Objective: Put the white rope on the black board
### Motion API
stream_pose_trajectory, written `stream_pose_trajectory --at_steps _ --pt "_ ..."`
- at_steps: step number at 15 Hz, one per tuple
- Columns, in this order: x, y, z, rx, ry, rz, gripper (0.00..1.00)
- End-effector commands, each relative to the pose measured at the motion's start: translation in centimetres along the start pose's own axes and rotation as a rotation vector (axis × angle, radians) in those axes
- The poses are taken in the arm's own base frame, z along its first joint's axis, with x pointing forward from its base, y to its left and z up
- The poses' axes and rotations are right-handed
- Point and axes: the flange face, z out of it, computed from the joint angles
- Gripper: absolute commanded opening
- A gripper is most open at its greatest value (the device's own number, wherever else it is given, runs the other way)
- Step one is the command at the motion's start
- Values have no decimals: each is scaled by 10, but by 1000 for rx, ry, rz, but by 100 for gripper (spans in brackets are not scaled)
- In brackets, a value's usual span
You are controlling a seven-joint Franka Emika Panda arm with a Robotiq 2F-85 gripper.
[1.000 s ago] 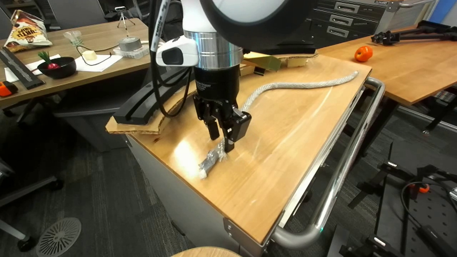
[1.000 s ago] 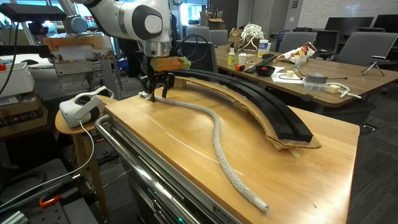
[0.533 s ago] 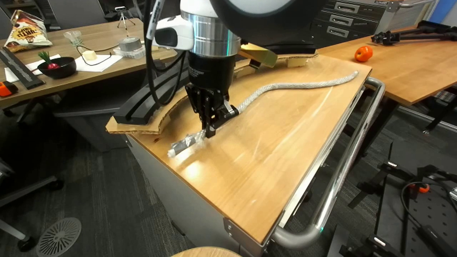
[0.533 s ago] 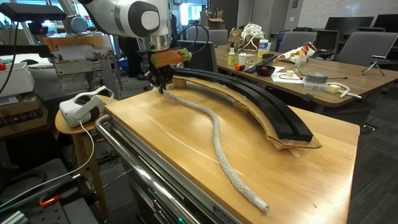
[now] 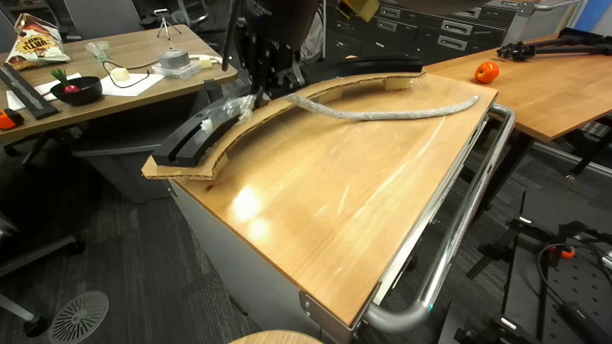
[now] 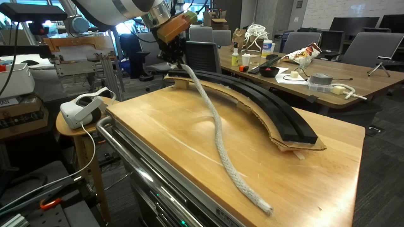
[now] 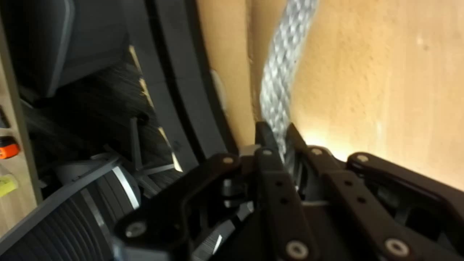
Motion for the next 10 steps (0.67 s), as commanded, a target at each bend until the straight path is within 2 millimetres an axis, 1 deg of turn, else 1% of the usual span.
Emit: stream_pose_trajectory --at_steps 1,3,5,10 --pt "-7 43 12 -148 -68 -82 3" --pt "-5 58 22 -168 -116 -140 3" --pt "5 67 33 -171 -130 -220 3" --pt "41 65 52 -51 -44 -410 4"
